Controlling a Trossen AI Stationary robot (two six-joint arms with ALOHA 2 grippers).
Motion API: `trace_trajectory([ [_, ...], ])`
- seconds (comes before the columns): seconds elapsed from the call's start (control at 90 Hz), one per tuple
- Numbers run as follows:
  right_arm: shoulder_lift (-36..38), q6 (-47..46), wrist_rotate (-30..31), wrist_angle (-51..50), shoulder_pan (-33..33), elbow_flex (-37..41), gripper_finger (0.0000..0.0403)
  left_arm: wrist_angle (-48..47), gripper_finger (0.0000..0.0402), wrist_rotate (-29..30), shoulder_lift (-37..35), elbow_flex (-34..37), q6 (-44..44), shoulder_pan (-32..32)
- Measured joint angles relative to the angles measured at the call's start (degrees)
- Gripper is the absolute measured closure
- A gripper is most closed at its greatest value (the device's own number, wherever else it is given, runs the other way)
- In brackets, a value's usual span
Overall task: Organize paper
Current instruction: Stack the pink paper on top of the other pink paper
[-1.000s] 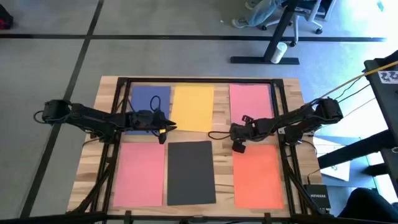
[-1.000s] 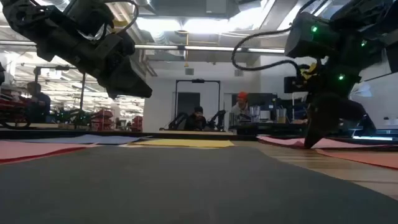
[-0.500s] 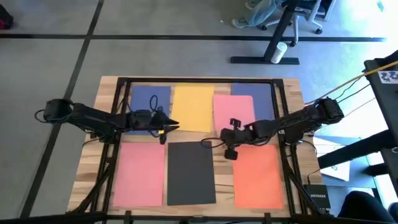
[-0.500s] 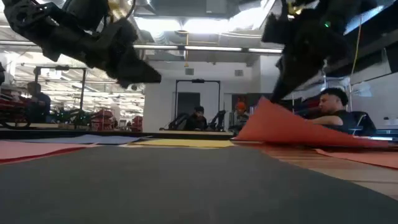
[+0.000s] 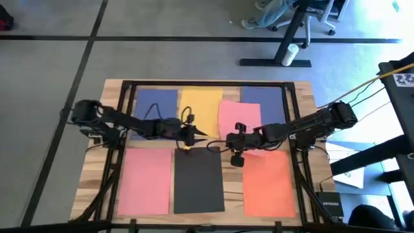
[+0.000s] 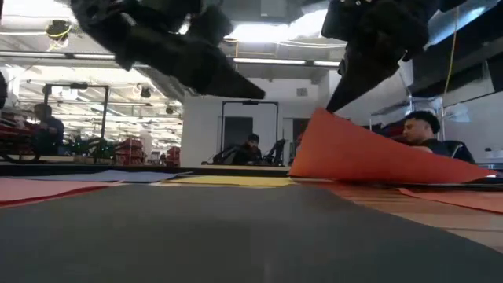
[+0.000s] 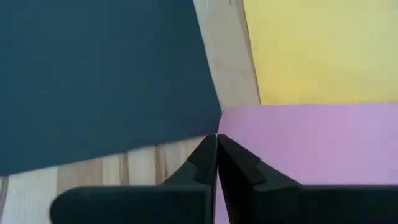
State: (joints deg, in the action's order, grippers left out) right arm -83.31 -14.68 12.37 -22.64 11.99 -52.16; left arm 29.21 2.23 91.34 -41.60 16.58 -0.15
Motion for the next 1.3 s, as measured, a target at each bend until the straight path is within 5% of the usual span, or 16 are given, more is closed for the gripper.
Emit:
trace_trajectory([
  [0.389,0.0,1.1,-1.5,2.3,0.0,0.0,0.0403,-4.8,0.0244,-1.0,7.5,-8.0,5.2,0.0],
  [0.933,0.0,1.5,-2.5,4.3,0.0,0.0,0.0403,-3.7,0.0240,0.4,12.8,-13.4,7.9,-1.7],
  [1.122,0.0,1.5,-2.5,5.2,0.0,0.0,0.0403,-2.8,0.0279,1.4,12.8,-13.6,7.6,-4.1],
  [1.3,0.0,1.5,-2.4,5.6,0.0,0.0,0.0403,-2.9,0.0374,3.9,12.8,-13.6,7.2,-3.8],
])
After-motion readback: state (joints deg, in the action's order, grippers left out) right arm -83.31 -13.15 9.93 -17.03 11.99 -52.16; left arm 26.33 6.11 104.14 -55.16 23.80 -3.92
